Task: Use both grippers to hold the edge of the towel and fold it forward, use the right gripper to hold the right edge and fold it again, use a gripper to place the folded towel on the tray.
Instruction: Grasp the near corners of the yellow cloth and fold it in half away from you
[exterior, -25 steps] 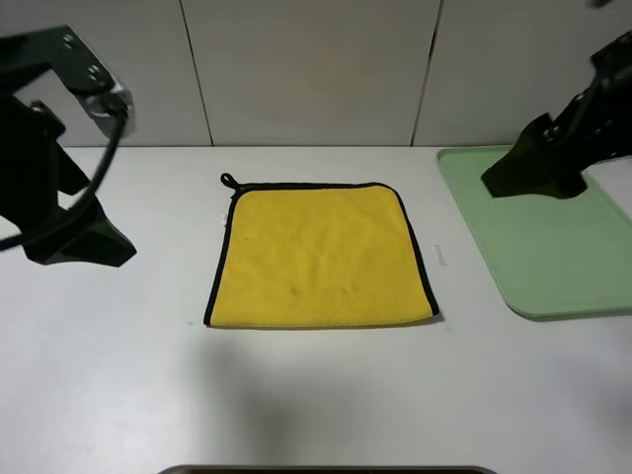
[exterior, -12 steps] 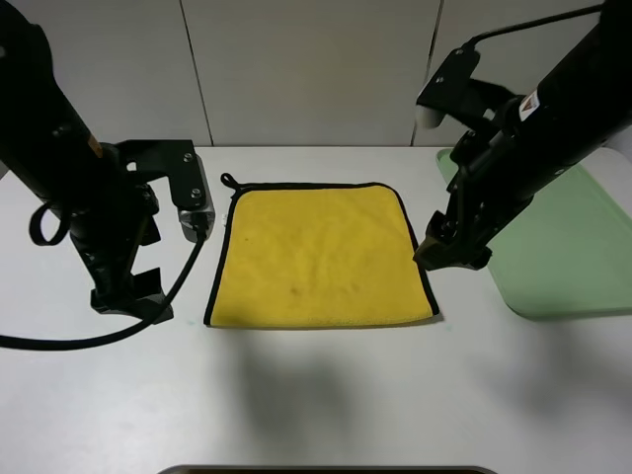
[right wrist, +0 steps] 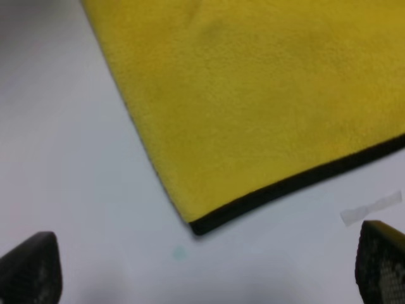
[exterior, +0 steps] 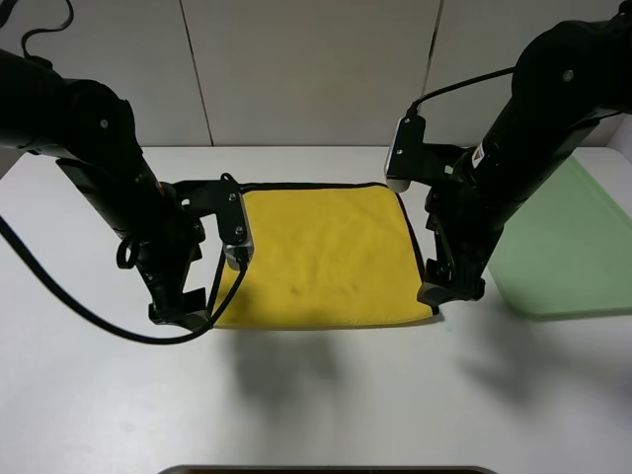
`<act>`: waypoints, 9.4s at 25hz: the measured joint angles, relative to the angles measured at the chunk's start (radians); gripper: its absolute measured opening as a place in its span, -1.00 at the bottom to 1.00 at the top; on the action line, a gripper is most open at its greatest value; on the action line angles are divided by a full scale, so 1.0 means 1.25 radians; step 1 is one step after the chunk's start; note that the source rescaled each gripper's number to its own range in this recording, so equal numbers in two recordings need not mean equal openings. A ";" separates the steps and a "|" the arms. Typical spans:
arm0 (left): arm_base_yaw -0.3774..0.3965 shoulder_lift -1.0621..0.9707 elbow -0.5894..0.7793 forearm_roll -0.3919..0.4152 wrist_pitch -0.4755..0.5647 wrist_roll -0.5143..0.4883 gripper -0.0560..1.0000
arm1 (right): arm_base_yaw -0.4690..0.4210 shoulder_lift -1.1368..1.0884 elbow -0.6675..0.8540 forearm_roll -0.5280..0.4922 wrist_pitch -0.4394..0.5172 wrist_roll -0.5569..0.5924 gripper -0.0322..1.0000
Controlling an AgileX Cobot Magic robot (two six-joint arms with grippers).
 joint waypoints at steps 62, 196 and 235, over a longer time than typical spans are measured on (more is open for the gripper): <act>-0.014 0.117 0.000 -0.059 -0.075 0.329 0.95 | 0.000 0.255 0.052 0.060 -0.179 -0.371 1.00; -0.017 -0.194 -0.004 0.027 0.138 0.248 -0.89 | 0.003 -0.186 0.053 0.053 0.078 -0.147 -0.94; -0.017 0.067 -0.004 0.139 -0.314 0.149 -0.89 | 0.003 0.053 0.053 -0.211 -0.201 0.024 -0.94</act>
